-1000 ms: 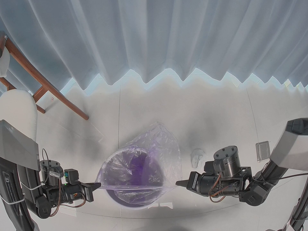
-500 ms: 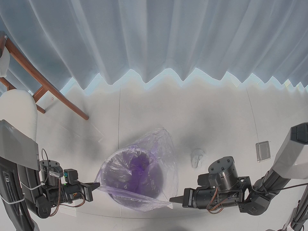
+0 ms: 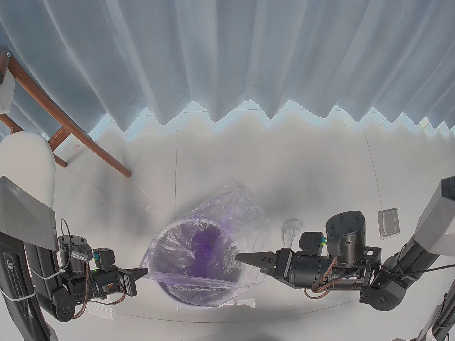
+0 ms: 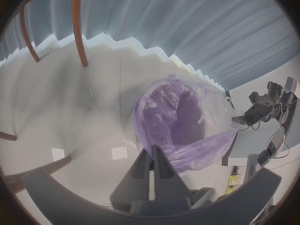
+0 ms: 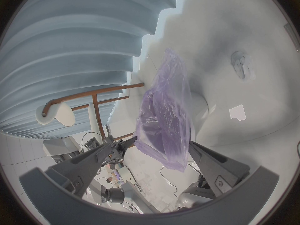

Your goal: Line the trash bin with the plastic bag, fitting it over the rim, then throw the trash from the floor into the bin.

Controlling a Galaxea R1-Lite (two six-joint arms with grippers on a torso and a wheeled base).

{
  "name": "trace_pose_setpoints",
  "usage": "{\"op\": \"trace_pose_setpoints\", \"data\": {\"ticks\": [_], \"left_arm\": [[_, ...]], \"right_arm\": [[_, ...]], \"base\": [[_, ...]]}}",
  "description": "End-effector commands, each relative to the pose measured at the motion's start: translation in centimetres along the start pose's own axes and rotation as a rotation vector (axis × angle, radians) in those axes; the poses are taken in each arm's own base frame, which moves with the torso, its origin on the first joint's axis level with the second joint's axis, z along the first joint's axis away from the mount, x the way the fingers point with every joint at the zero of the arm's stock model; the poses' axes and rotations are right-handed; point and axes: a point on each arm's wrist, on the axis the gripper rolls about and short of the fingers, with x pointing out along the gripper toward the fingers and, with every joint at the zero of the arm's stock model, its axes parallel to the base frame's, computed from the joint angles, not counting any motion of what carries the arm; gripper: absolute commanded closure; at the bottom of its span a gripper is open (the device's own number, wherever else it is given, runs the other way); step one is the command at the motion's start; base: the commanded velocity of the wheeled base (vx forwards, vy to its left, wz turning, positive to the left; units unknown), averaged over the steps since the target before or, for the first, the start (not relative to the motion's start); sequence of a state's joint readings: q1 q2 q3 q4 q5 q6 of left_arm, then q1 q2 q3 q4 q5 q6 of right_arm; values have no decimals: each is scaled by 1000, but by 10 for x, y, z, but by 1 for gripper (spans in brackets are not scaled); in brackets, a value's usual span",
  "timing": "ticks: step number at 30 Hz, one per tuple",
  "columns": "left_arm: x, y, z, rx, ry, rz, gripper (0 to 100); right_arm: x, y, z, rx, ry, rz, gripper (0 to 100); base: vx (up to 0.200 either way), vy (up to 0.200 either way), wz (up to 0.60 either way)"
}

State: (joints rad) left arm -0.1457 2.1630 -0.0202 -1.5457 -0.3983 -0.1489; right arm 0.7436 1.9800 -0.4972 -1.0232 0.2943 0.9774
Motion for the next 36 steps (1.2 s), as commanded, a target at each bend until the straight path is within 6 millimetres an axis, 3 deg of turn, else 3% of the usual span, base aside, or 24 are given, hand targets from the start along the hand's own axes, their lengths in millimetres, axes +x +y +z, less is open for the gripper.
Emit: {"op": "trace_pose_setpoints", "data": {"ticks": [1, 11, 25, 28, 32, 36], "left_arm": [[10, 4, 11, 8, -54, -4, 100], [15, 4, 40, -95, -182, -33, 100], [15, 4, 37, -100, -169, -28, 100], [17, 4, 38, -86, -178, -18, 100], [23, 5, 51, -73, -249, 45, 100], [24, 5, 52, -77, -260, 67, 100]], "right_arm": [[-3, 3, 8, 4, -30, 16, 0], [-1, 4, 13, 5, -46, 22, 0], [1, -3, 18, 15, -58, 3, 0], [3, -8, 26, 13, -81, -6, 0], [6, -23, 51, -32, -210, -52, 0], [5, -30, 60, -37, -261, -61, 0]], "base": [[0, 0, 0], [0, 0, 0], [-186, 0, 0], [-133, 0, 0], [0, 0, 0], [0, 0, 0]]}}
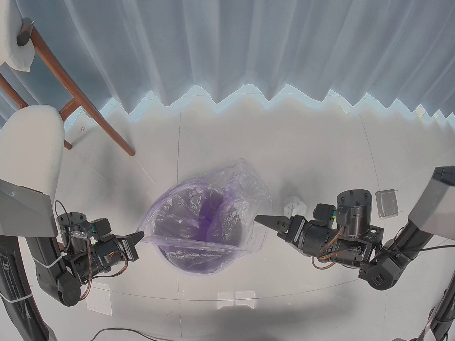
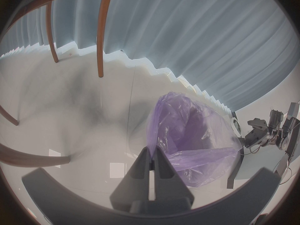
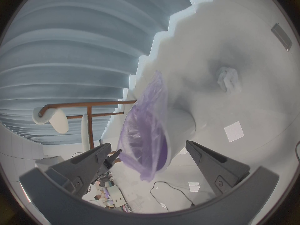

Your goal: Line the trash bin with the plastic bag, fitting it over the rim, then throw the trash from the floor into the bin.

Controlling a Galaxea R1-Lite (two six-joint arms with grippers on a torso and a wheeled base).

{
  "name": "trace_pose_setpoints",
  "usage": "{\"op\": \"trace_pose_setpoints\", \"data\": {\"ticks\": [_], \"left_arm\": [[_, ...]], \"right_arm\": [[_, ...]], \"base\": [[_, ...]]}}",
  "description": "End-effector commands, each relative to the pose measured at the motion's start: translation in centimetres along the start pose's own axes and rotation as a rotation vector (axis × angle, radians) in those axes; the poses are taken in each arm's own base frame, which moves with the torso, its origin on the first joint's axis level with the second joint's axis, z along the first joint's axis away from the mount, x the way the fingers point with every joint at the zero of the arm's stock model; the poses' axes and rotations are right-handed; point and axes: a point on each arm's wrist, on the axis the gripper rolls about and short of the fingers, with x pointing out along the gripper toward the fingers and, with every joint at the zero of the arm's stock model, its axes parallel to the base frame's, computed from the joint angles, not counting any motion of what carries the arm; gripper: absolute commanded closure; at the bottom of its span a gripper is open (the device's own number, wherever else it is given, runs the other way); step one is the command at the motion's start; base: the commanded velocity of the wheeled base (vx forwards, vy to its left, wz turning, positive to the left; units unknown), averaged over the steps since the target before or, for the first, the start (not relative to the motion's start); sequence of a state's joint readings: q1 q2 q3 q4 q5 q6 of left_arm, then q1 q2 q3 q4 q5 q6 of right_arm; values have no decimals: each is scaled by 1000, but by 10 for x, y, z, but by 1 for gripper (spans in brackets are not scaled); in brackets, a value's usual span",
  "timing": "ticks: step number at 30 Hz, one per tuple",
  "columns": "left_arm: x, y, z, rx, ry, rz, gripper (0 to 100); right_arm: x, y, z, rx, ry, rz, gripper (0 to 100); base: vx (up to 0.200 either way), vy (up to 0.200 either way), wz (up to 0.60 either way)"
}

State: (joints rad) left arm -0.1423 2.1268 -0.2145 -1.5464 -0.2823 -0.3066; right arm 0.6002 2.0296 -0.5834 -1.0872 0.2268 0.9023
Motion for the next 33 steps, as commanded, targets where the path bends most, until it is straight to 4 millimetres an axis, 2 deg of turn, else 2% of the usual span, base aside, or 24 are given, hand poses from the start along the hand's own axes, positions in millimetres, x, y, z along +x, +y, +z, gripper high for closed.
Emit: {"op": "trace_pose_setpoints", "data": {"ticks": [1, 8, 14, 19, 24, 25, 30, 33], "left_arm": [[3, -1, 4, 2, -21, 1, 100], [4, -4, 3, 14, -21, -6, 100], [4, -7, 1, 15, -8, -12, 100], [3, -8, 2, 14, -12, -14, 100], [3, -10, 1, 19, -9, -22, 100], [3, -10, 1, 19, -9, -22, 100], [2, -9, 1, 18, -9, -18, 100], [2, -9, 0, 16, -5, -14, 100]], "right_arm": [[6, -15, 11, 8, -40, -39, 0], [12, -23, 18, 19, -61, -51, 0], [29, -34, 10, 18, -62, -34, 0], [37, -36, 11, 30, -93, 2, 0], [46, -28, 11, 93, -113, 70, 0], [47, -28, 10, 95, -113, 72, 100], [47, -27, 8, 90, -120, 87, 100], [50, -35, 5, 93, -116, 58, 100]], "base": [[0, 0, 0], [0, 0, 0], [0, 0, 0], [0, 0, 0], [0, 0, 0], [0, 0, 0], [0, 0, 0], [0, 0, 0]]}}
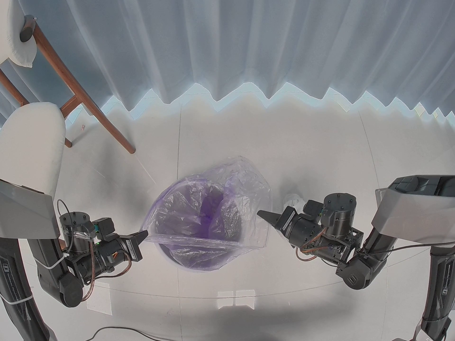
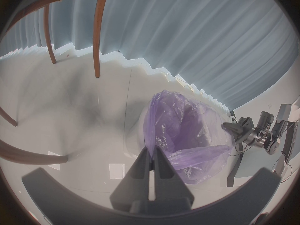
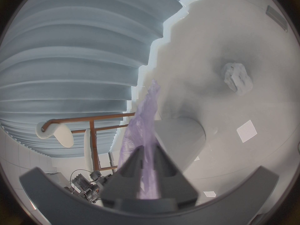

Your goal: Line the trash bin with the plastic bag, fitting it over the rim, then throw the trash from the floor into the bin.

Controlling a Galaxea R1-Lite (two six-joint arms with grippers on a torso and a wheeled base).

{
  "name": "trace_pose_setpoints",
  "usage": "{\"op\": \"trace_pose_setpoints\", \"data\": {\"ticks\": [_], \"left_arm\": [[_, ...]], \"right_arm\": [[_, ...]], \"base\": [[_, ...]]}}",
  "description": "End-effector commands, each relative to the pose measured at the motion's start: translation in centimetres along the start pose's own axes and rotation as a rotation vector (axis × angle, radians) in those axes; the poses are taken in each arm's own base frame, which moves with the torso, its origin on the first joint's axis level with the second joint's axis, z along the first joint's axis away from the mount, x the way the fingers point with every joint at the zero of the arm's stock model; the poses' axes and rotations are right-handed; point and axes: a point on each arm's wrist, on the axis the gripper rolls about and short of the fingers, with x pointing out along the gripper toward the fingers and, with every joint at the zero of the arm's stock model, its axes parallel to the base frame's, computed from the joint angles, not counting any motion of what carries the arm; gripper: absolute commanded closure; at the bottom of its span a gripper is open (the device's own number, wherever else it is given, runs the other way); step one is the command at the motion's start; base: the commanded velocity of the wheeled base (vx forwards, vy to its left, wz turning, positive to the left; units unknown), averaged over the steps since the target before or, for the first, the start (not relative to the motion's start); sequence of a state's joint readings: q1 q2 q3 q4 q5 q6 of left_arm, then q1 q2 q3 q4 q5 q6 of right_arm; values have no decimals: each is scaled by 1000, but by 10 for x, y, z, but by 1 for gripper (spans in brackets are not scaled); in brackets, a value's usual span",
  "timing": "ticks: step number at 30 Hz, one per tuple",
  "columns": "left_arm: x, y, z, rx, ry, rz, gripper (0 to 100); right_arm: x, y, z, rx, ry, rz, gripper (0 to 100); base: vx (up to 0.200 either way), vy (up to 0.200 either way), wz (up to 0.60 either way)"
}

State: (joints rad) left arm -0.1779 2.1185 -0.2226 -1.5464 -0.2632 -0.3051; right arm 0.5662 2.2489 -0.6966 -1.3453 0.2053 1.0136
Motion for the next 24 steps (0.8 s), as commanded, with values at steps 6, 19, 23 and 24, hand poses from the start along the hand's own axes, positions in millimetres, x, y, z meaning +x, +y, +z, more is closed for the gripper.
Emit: {"op": "trace_pose_setpoints", "data": {"ticks": [6, 19, 23, 24], "left_arm": [[-3, 4, -6, -11, 16, 51, 100], [-3, 6, -18, 21, 59, 114, 100], [-5, 7, -22, 17, 76, 130, 100], [-4, 7, -23, 17, 81, 138, 100]], "right_arm": [[11, -34, -13, -1, -3, -118, 100], [17, -43, -39, -68, 42, -157, 100], [16, -36, -60, -86, 85, -159, 100], [16, -34, -65, -92, 96, -159, 100]], "base": [[0, 0, 0], [0, 0, 0], [0, 0, 0], [0, 0, 0]]}}
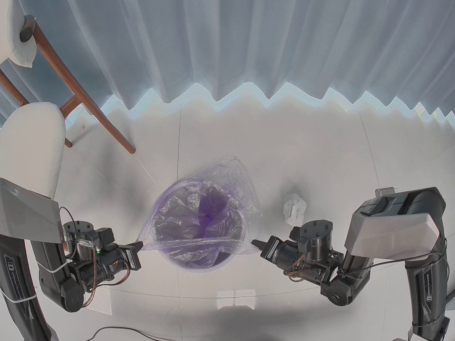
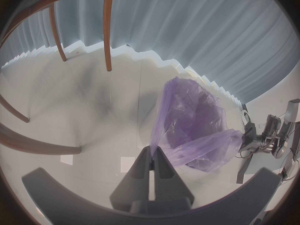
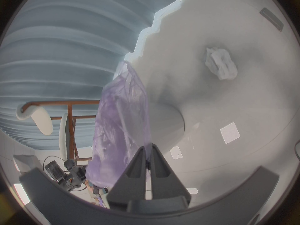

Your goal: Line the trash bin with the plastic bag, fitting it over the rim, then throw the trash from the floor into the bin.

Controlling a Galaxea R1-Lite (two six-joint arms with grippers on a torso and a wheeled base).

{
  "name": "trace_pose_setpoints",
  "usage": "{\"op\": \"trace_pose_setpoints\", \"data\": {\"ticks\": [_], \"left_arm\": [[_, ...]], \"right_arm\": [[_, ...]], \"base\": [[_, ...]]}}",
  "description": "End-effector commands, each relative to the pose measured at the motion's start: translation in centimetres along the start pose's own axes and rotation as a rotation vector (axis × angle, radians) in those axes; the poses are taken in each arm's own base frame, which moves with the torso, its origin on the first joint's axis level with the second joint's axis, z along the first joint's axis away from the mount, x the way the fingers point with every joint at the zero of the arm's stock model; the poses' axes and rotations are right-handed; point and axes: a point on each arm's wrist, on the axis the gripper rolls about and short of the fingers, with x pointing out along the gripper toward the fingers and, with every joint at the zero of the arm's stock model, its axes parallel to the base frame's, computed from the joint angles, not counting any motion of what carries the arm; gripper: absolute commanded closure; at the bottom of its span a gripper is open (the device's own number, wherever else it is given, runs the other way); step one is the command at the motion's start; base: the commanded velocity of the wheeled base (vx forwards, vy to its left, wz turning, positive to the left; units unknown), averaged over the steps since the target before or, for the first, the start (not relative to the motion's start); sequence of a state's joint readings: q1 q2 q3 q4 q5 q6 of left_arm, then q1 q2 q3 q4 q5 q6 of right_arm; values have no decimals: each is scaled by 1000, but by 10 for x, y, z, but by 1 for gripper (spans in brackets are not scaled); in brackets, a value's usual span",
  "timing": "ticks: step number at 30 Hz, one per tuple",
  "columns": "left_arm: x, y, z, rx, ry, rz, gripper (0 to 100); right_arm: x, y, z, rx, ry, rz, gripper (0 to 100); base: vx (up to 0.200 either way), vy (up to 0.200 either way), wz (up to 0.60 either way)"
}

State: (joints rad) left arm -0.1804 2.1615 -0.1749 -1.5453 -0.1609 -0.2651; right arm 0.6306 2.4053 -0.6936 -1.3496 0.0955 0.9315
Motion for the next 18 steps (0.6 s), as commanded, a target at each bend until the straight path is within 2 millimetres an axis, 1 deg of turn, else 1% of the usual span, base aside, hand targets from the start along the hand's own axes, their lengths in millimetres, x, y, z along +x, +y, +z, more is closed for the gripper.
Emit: {"op": "trace_pose_setpoints", "data": {"ticks": [1, 4, 8, 10, 13, 15, 18], "left_arm": [[1, 2, -8, -4, 33, 27, 100], [4, 2, -14, 2, 52, 46, 100], [8, 5, -17, 20, 65, 61, 100], [9, 5, -17, 22, 62, 60, 100], [9, 6, -16, 20, 56, 66, 100], [9, 8, -15, 17, 55, 70, 100], [9, 10, -15, 14, 56, 76, 100]], "right_arm": [[0, 7, -24, -23, 55, -3, 100], [3, 5, -36, -38, 76, -13, 100], [5, 5, -35, -46, 33, -14, 100], [5, 4, -31, -45, 19, -15, 100], [1, -4, -13, -47, -24, -40, 100], [-3, -6, -3, -45, -39, -46, 100], [-6, -6, -3, -44, -30, -54, 100]], "base": [[0, 0, 0], [0, 0, 0], [0, 0, 0], [0, 0, 0], [0, 0, 0], [0, 0, 0], [0, 0, 0]]}}
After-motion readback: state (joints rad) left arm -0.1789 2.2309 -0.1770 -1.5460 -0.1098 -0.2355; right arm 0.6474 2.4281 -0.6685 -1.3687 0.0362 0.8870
